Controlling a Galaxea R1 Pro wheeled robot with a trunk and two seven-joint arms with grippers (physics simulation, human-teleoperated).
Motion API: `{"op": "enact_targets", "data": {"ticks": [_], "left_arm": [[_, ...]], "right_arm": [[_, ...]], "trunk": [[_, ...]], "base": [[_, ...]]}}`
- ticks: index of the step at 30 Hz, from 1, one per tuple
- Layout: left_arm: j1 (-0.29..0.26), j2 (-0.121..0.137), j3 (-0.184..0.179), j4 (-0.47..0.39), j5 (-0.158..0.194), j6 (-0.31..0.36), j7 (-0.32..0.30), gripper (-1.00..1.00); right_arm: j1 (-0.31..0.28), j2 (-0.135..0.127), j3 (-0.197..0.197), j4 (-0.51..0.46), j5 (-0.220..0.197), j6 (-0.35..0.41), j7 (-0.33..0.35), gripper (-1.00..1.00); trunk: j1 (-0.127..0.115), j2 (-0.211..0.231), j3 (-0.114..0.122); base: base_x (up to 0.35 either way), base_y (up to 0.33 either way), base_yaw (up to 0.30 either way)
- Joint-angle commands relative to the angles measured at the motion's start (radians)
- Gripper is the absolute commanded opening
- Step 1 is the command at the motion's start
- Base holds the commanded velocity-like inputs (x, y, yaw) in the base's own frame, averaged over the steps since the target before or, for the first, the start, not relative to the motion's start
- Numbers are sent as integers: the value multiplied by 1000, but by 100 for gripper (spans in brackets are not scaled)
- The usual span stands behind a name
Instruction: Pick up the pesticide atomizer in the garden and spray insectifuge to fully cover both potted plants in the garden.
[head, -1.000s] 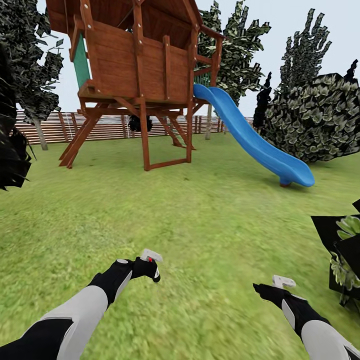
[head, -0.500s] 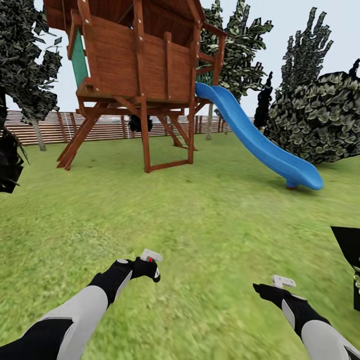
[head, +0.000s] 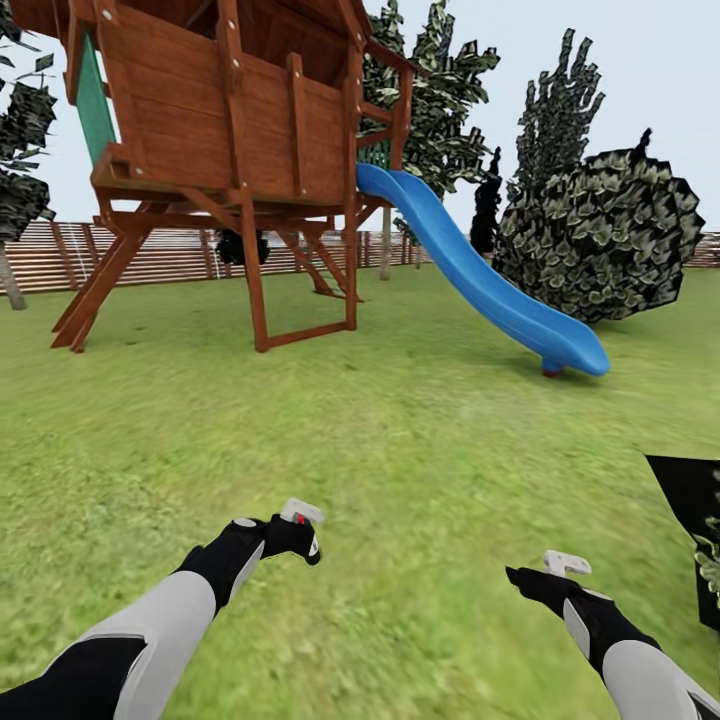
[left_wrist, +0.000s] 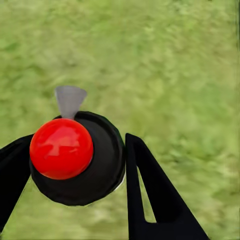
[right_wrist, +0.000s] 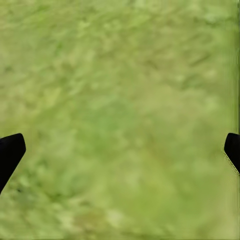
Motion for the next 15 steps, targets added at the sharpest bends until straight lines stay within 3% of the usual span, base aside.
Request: {"op": "enact_targets", "data": {"ticks": [1, 6, 15], "left_arm": [[0, 0, 2, -3, -2, 7, -4, -100], [0, 0, 2, -3, -2, 7, -4, -100], [0, 0, 2, -3, -2, 7, -4, -100]], "right_arm": [[-1, 1, -8, -2, 8, 5, 7, 100], [-1, 1, -9, -2, 8, 5, 7, 100], [-1, 1, -9, -2, 8, 5, 7, 100]], "trunk": [[0, 0, -1], [0, 0, -1], [0, 0, -1]], "base": [[337, 113, -271], [337, 113, -209], [337, 113, -15]]}}
